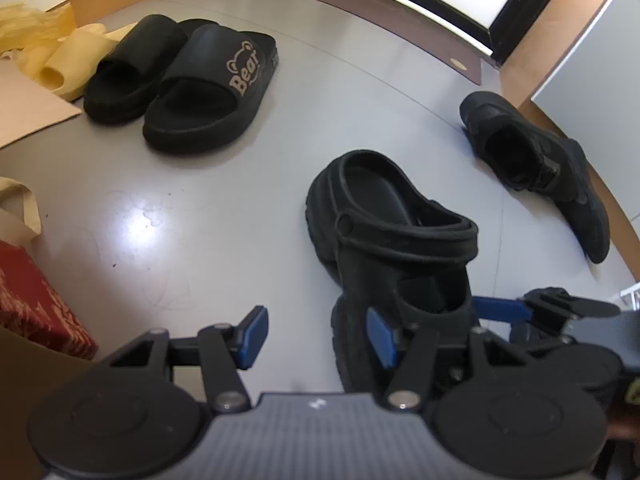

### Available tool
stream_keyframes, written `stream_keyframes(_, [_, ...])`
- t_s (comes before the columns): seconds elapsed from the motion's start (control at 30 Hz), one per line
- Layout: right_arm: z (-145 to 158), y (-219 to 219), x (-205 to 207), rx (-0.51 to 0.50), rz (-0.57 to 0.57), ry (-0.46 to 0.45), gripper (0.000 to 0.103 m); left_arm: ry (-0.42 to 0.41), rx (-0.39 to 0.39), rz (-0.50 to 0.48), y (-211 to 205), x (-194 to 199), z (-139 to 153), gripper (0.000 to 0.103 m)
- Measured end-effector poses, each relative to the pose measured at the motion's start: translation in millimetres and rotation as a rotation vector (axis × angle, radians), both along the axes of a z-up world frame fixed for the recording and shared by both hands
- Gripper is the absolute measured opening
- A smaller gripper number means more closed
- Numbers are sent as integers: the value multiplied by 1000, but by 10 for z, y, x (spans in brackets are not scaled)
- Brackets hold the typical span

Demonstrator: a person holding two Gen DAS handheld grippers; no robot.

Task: Organize scattered shoes
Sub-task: 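Lower the black clog into the row with the right gripper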

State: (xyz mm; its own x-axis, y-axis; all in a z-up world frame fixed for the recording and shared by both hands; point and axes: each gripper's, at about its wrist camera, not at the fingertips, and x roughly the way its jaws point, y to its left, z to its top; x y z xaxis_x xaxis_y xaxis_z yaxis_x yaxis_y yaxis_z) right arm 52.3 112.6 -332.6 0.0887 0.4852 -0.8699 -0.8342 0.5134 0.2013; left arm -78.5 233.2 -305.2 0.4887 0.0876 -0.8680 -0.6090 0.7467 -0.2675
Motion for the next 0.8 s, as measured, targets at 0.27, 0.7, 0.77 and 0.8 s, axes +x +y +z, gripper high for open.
stream_keyframes(0.27, [-84, -81, 10, 18, -169, 65, 88, -8, 2, 3, 4, -1, 3, 58])
stream_keyframes(0.7, [-97, -354, -67, -40, -490, 130, 88, -4, -6, 9, 15, -32, -27, 58])
stream_keyframes(0.77, [-92, -359, -78, -70, -531, 142, 88, -7, -7, 15, 33, -36, -20, 57])
stream_keyframes(0.8, [-88, -363, -80, -90, -561, 154, 88, -8, -7, 18, 38, -35, -17, 58])
